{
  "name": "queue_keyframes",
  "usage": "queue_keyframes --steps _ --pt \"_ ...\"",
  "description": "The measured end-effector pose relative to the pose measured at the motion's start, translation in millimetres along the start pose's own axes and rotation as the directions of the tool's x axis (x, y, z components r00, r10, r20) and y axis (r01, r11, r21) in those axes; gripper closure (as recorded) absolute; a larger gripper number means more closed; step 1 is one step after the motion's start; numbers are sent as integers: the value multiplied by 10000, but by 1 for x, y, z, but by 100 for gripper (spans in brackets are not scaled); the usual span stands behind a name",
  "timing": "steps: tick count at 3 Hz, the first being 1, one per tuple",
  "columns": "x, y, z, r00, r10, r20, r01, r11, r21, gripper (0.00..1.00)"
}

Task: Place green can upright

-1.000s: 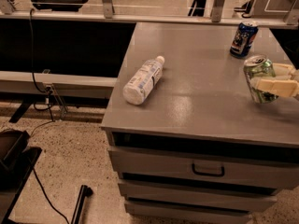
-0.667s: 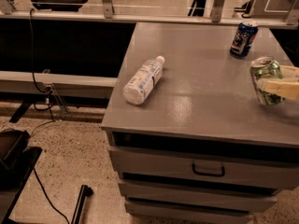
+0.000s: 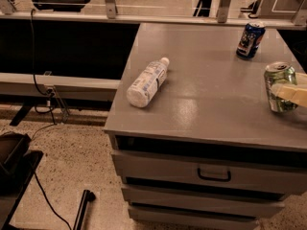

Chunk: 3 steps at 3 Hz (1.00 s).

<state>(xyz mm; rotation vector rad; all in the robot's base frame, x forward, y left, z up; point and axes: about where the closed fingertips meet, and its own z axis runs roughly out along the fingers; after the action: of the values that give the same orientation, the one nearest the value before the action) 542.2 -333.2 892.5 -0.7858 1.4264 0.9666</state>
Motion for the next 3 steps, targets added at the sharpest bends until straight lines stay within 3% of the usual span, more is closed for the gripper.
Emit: queue_keyframes --steps 2,3 --pt "7 -8 -2 9970 251 738 -220 9989 -422 100" --pt "8 -11 -6 9951 164 970 -114 9986 -519 72"
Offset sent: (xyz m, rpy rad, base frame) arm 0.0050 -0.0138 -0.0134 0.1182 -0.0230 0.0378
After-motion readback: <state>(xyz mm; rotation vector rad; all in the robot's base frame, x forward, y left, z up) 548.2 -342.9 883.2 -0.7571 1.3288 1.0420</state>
